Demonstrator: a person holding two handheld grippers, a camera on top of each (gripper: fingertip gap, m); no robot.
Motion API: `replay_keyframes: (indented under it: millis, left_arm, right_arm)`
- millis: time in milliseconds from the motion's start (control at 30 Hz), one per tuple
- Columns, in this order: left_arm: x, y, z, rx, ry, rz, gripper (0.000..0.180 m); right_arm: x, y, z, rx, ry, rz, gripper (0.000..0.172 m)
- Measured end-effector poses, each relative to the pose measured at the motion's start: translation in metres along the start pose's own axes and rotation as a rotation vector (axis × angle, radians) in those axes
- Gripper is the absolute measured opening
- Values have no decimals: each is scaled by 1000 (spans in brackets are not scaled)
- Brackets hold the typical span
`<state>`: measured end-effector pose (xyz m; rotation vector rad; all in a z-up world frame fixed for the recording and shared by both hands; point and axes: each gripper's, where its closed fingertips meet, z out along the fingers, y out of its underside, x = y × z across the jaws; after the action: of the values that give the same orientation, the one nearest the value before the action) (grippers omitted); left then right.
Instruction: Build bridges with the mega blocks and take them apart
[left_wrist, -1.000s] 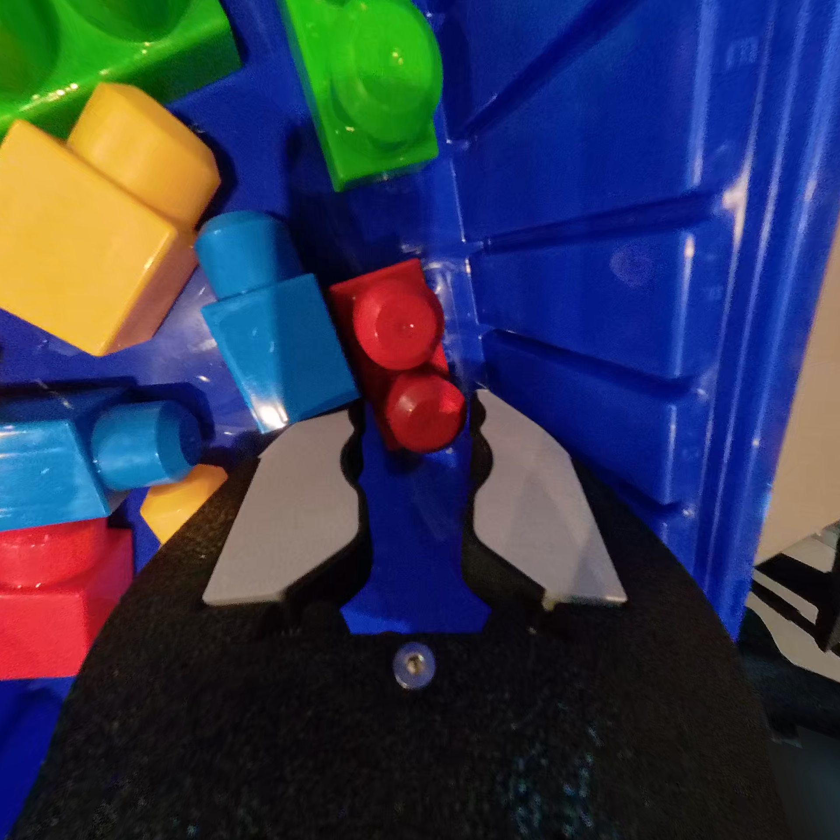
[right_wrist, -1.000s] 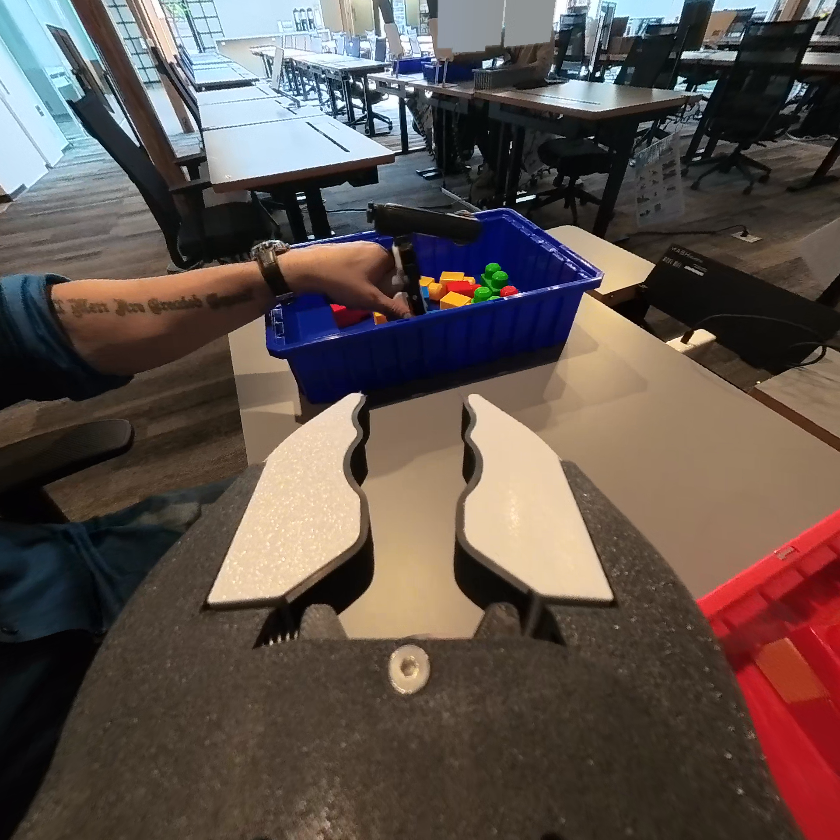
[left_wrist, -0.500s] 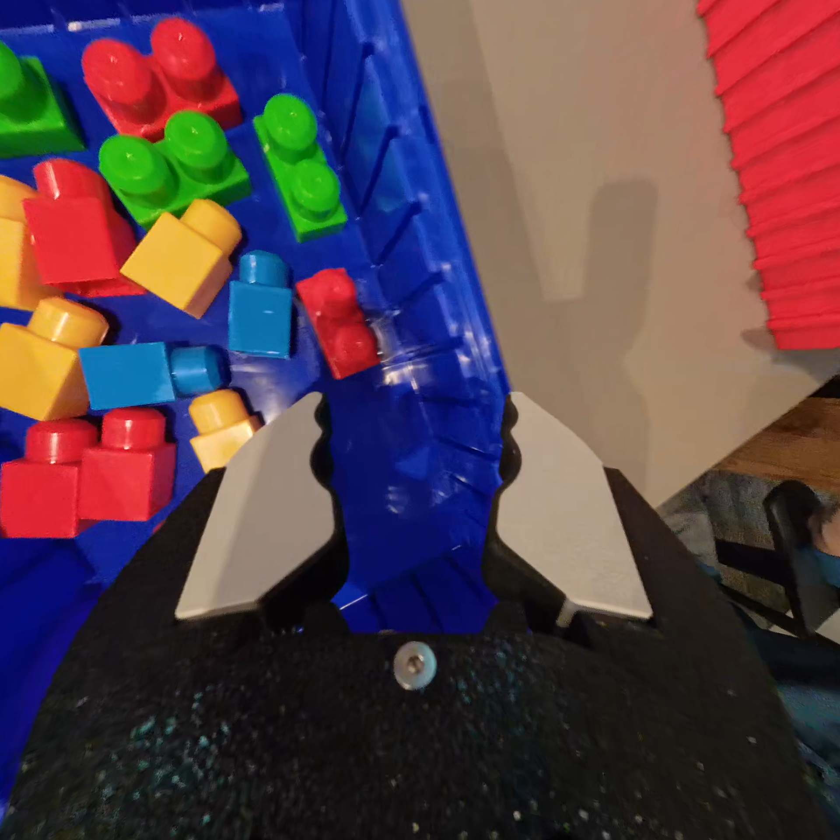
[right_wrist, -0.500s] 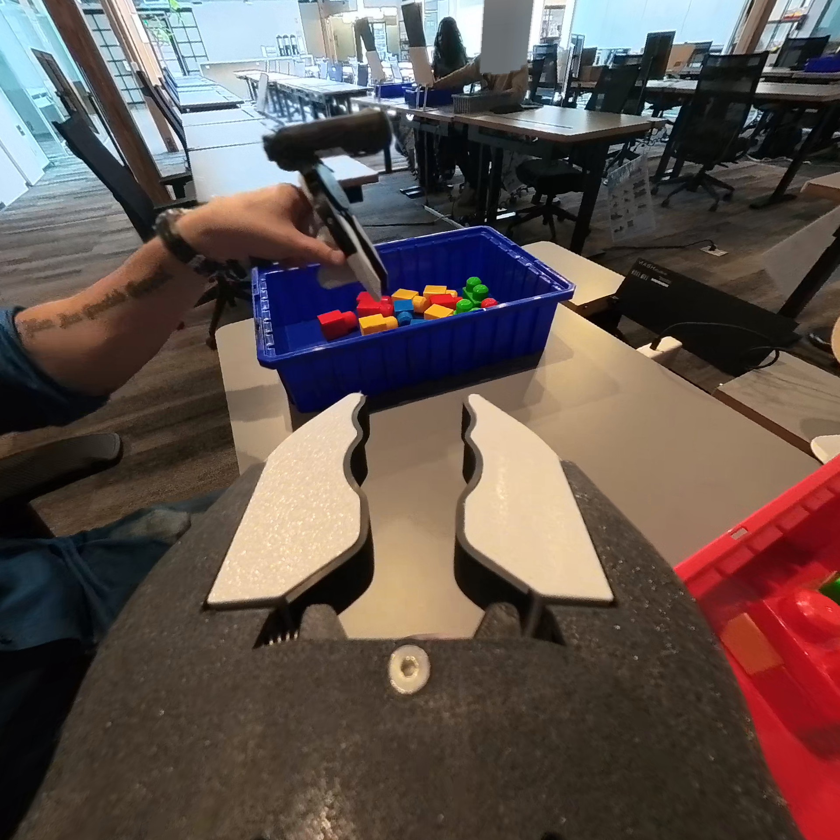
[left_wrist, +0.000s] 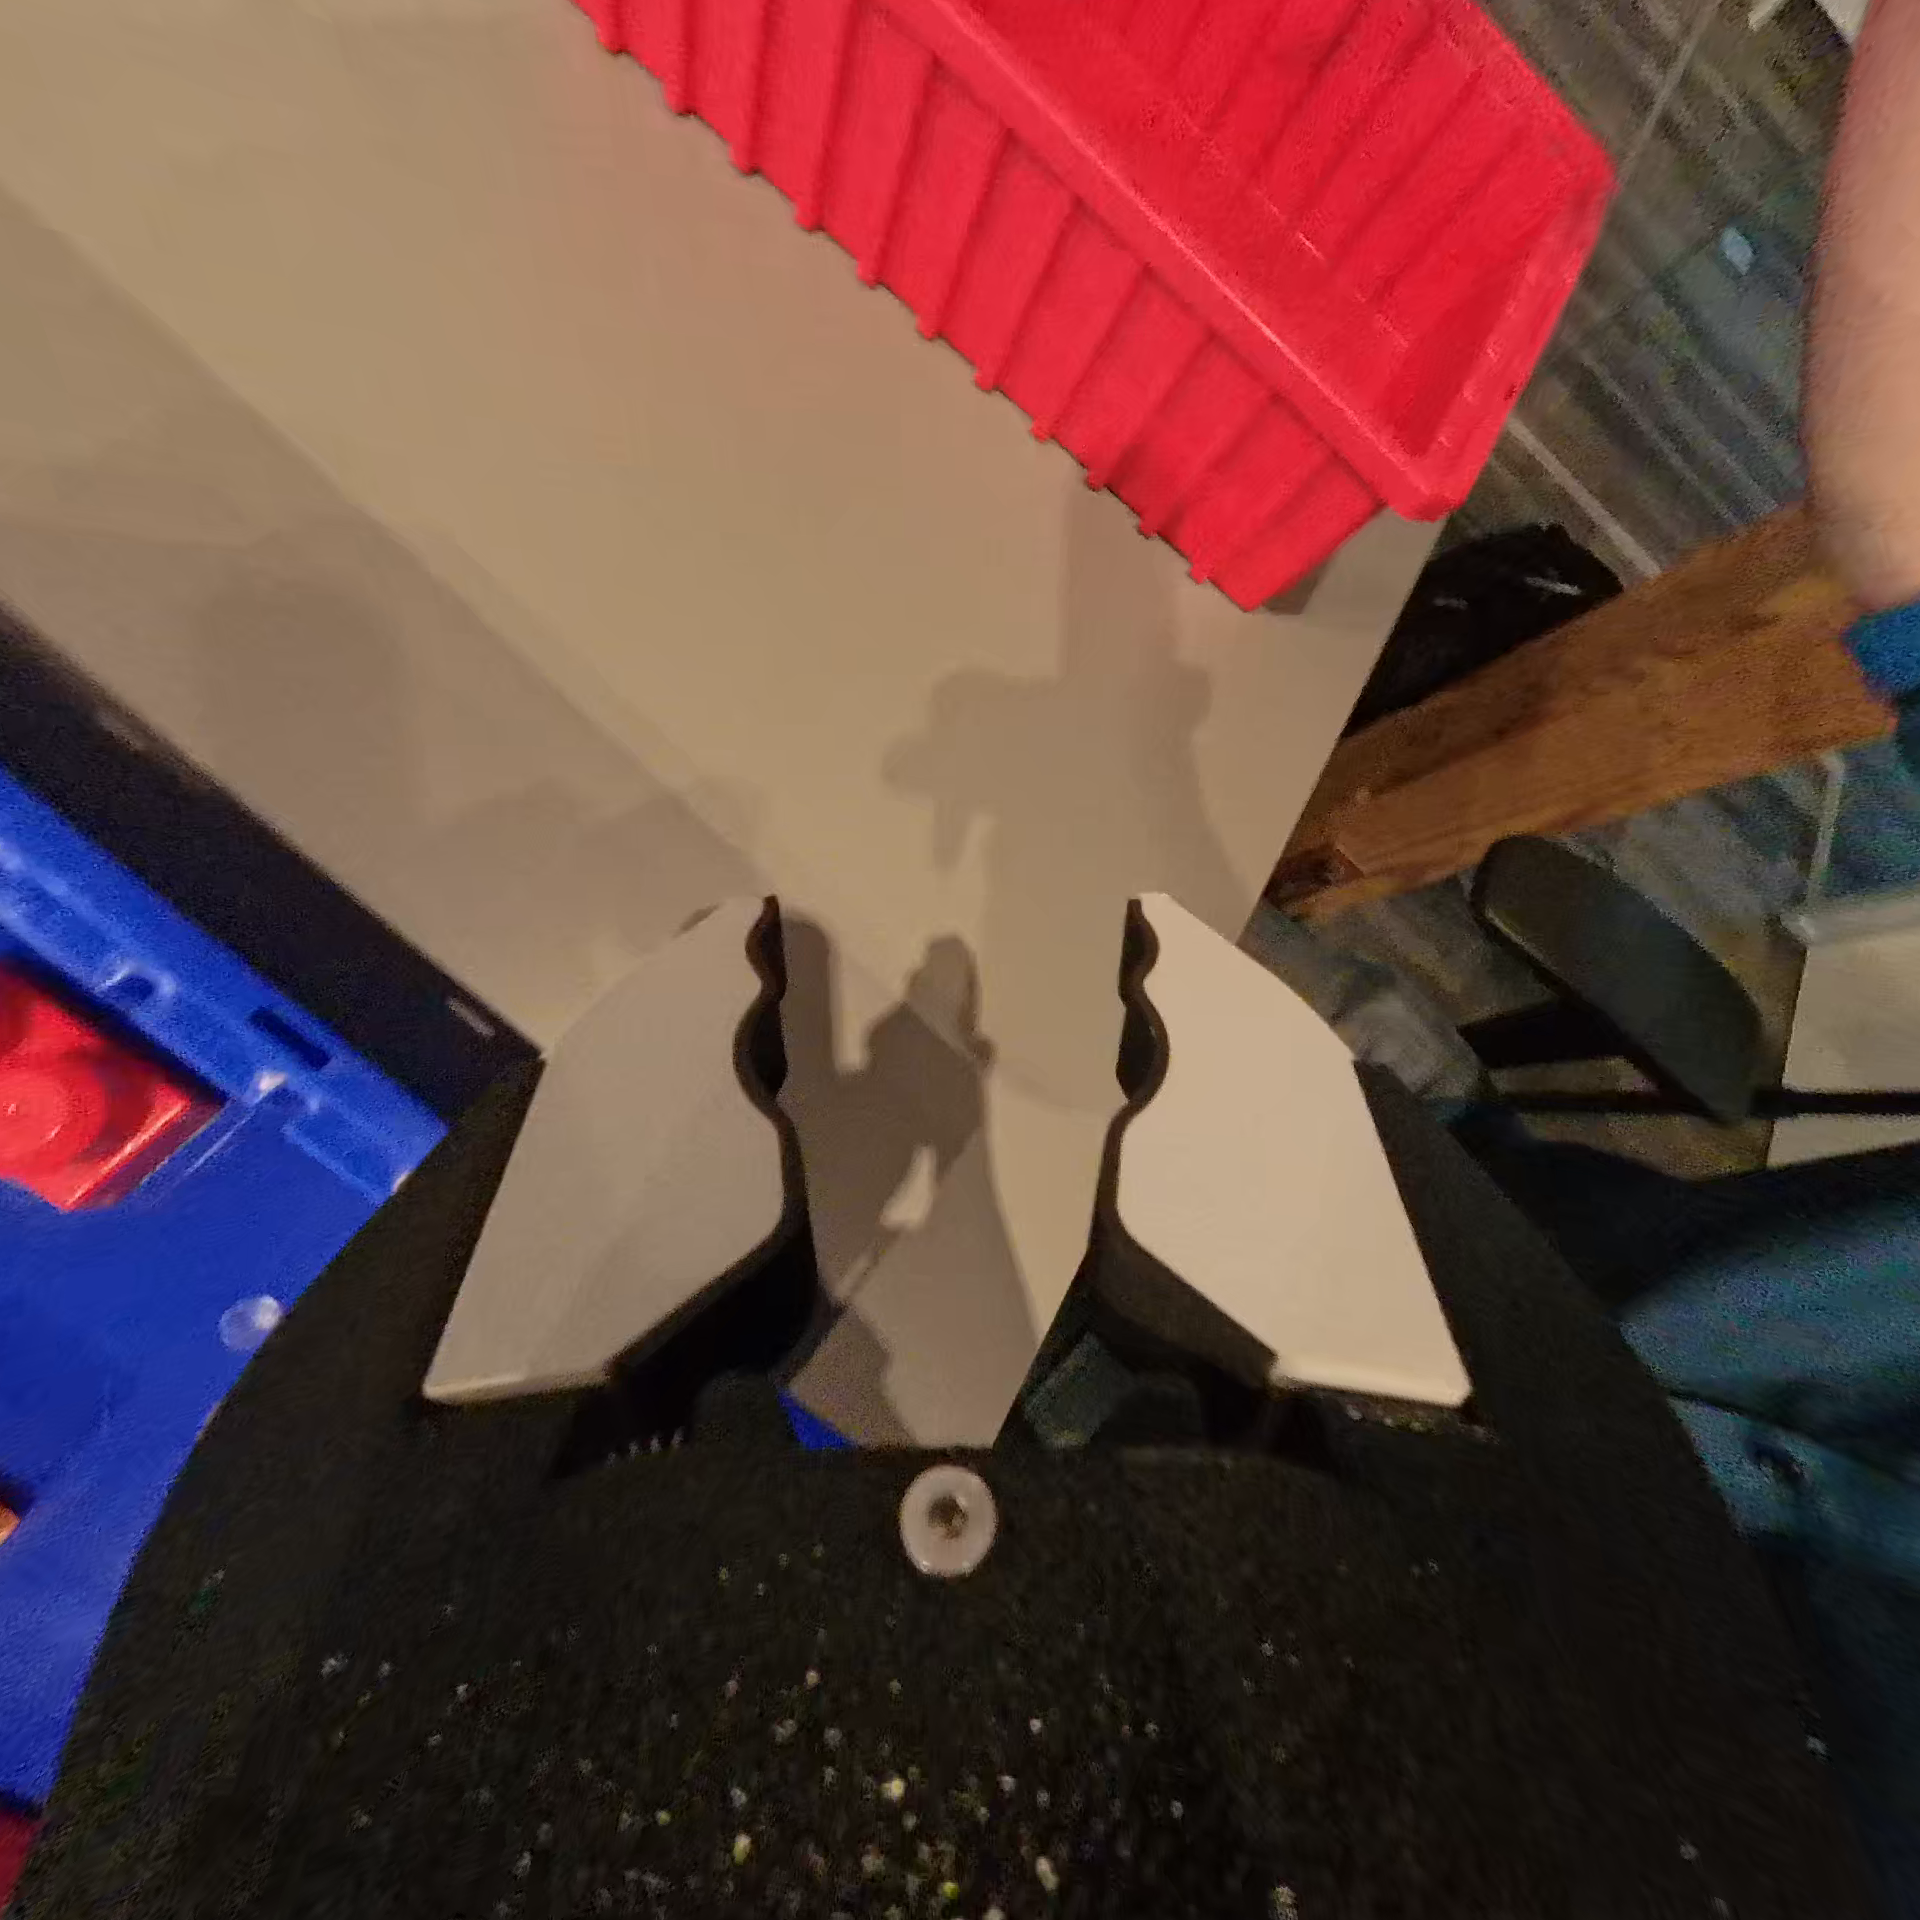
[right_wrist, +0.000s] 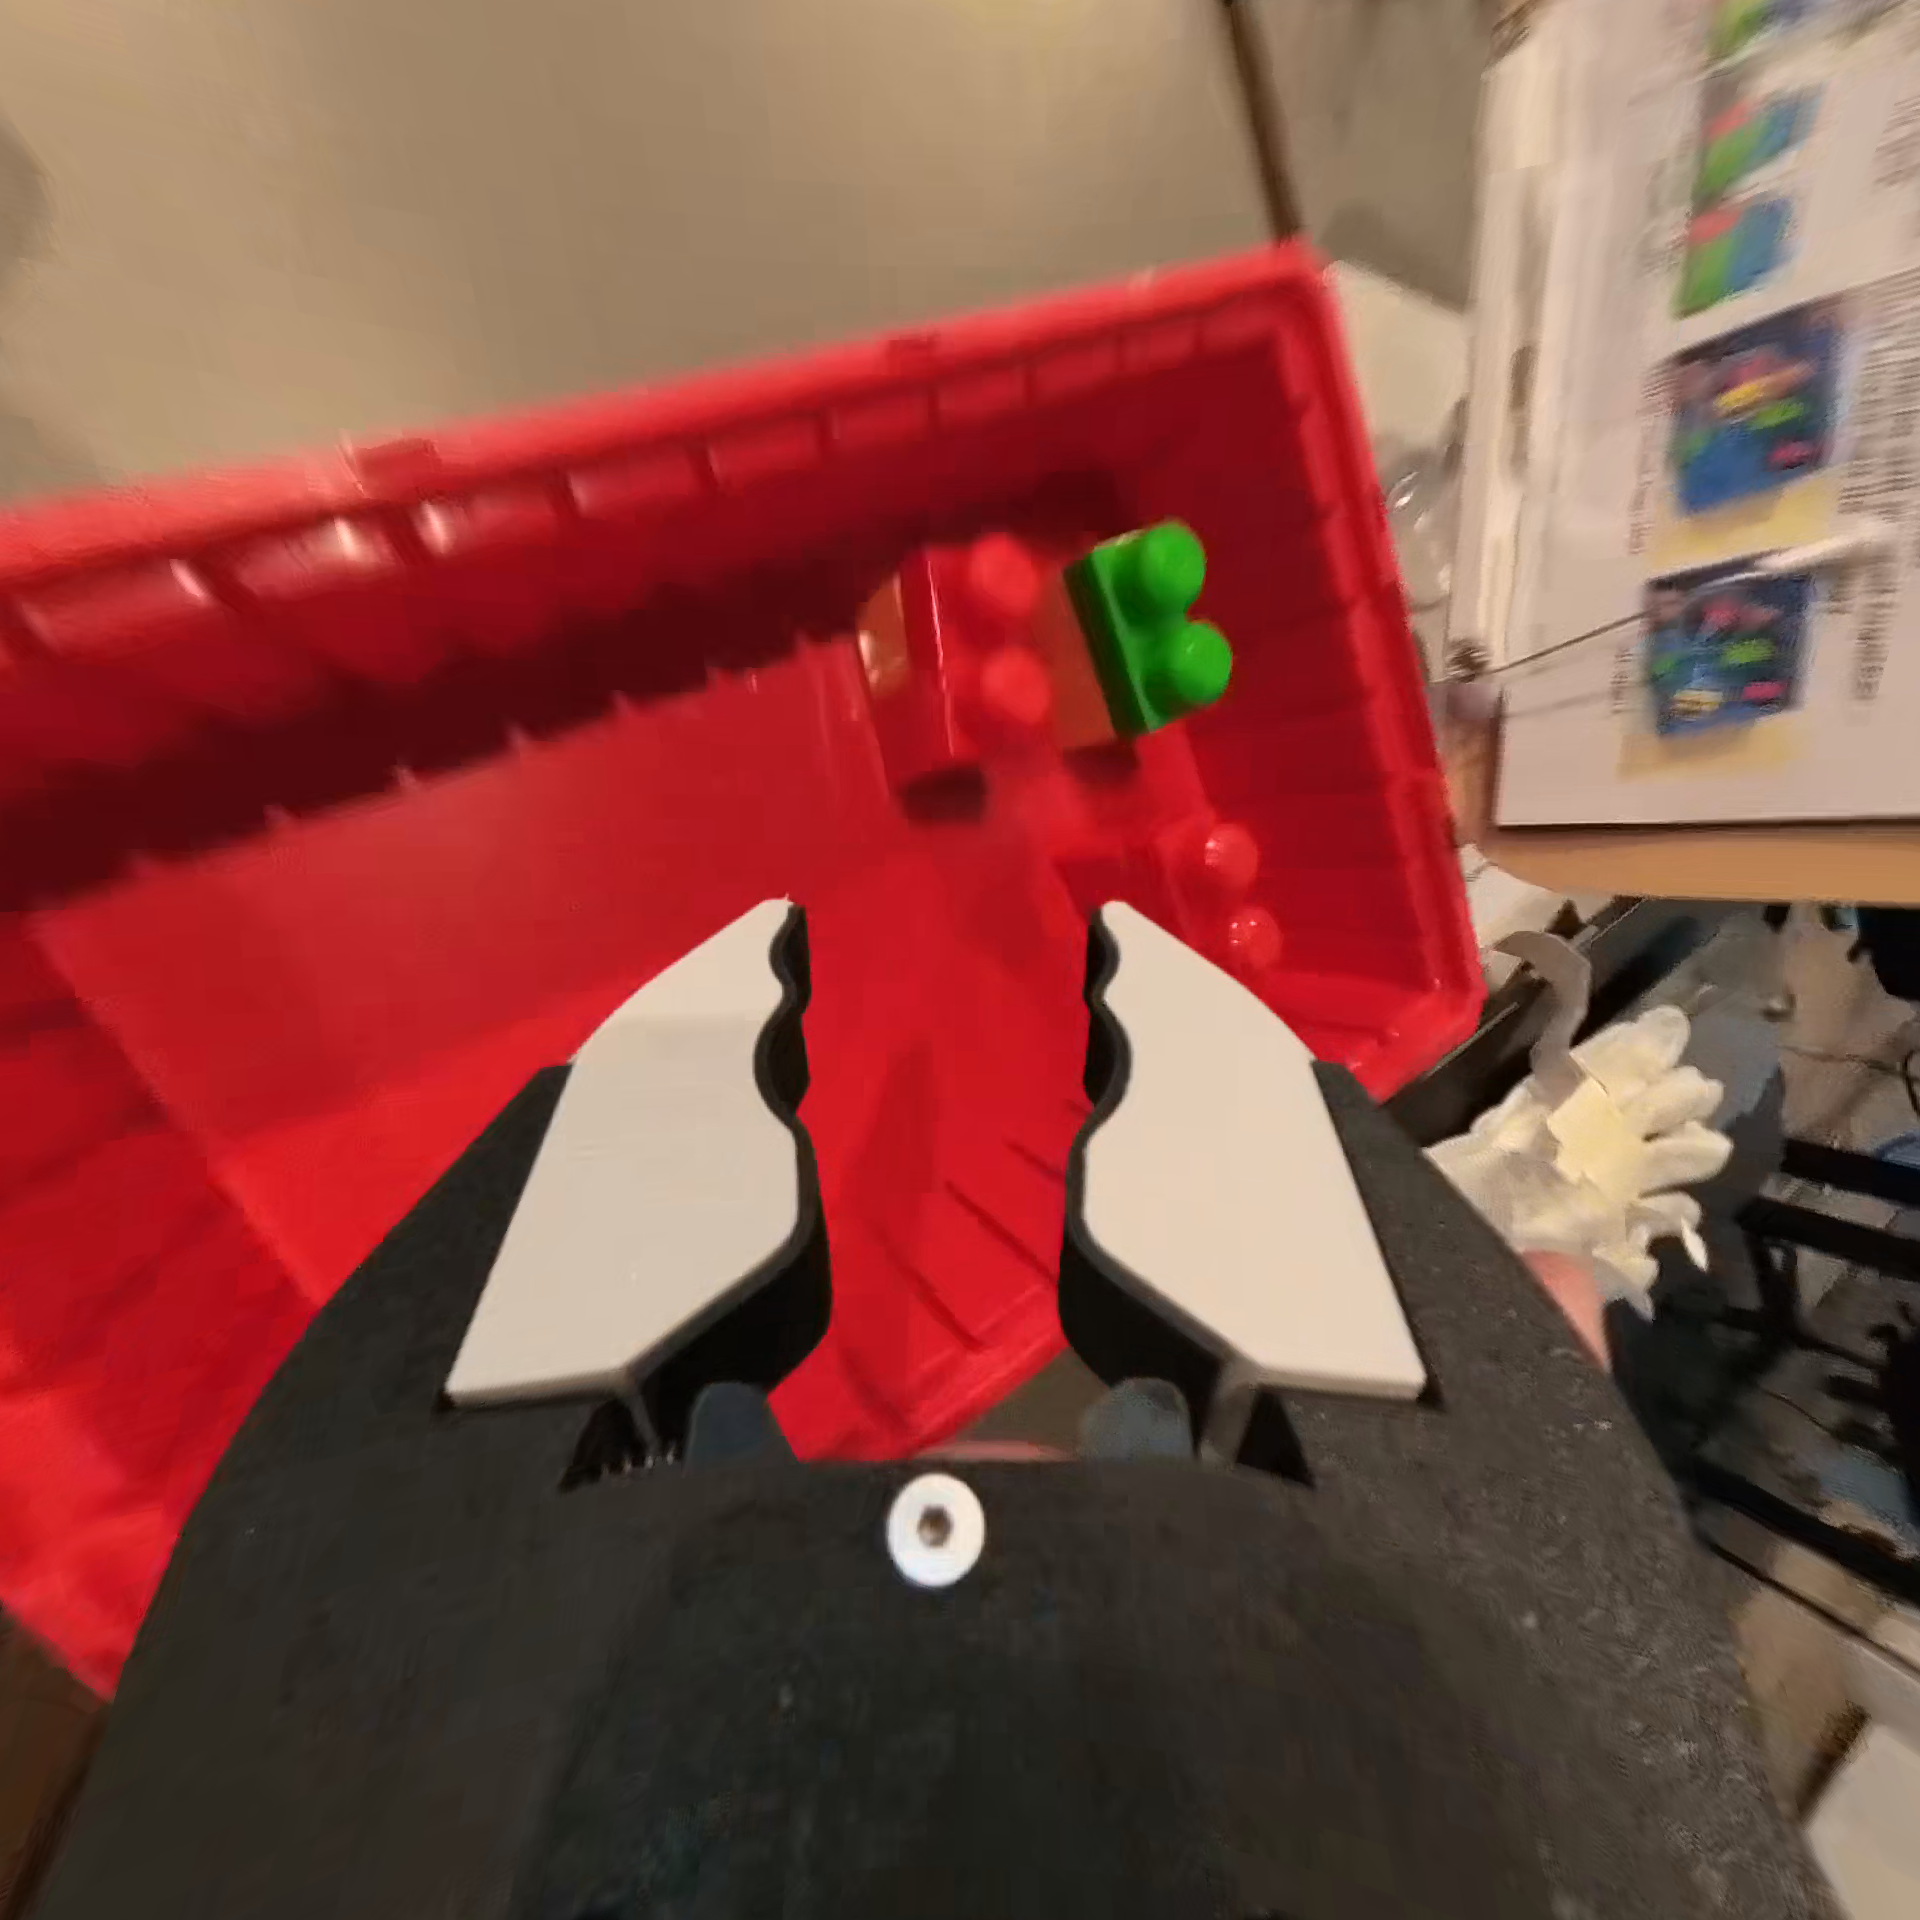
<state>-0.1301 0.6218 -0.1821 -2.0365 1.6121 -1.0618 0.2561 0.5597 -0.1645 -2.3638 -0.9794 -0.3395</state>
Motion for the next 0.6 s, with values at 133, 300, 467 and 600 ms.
replay_keyframes:
  millis: [133, 300, 467, 600]
  left_arm:
    - [14, -10, 8, -2, 17, 68, 59]
    - [23, -11, 16, -18, 53, 109, 57]
    - [14, -5, 16, -32, 53, 98, 56]
    - [8, -7, 6, -6, 51, 90, 56]
  right_arm:
    - [-7, 10, 55, -71, -202, -18, 53]
    - [6, 4, 117, -174, -159, -30, 69]
    - [-1, 5, 153, -207, -249, 10, 47]
    - [9, 0, 143, -204, -232, 85, 40]
